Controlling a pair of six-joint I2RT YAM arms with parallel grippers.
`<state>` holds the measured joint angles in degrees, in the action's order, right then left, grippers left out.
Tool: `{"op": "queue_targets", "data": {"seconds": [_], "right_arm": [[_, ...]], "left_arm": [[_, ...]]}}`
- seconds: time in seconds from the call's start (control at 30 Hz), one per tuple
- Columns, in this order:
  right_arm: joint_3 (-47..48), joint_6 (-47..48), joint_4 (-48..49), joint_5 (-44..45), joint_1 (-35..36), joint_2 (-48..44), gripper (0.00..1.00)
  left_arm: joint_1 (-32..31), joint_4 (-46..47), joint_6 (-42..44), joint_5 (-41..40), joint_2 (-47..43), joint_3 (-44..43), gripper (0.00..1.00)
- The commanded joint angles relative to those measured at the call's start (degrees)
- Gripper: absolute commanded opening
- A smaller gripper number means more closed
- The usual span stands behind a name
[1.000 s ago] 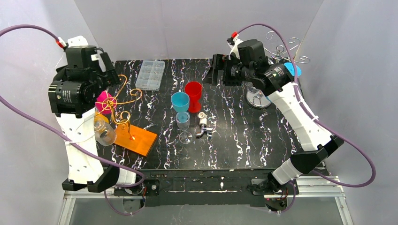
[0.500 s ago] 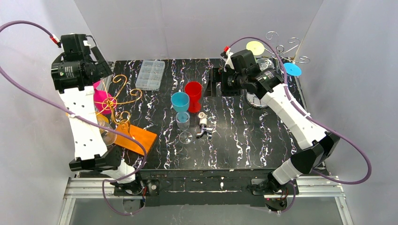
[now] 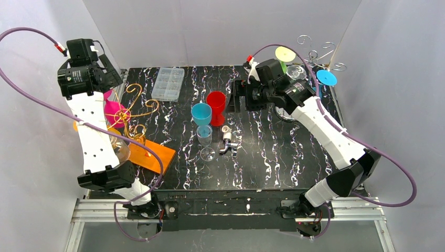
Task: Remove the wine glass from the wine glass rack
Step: Pick up the wine glass from the wine rack.
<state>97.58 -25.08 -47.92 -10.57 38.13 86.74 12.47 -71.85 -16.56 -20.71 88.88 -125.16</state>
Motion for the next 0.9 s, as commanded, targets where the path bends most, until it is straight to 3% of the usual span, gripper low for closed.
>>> {"op": "queue_targets", "data": {"seconds": [0.0,0.23,0.87], "right_arm": [[0.12,1.08,1.86,-0.24,0.79,-1.22,0.98],[-0.71,1.26,2.02,0.13,0.89,-1.13,0.98],[-2.22,1.81,2.98,0.15,0.98,-0.27,0.99]], "left_arm": [[2.62,1.45,-0.32,3.09,-3.05,1.72,0.98],[3.88,3.29,0.37,7.68,-2.88,3.93,0.93],[4.32,2.95,0.92,8.96,0.16,2.73,0.83]]}}
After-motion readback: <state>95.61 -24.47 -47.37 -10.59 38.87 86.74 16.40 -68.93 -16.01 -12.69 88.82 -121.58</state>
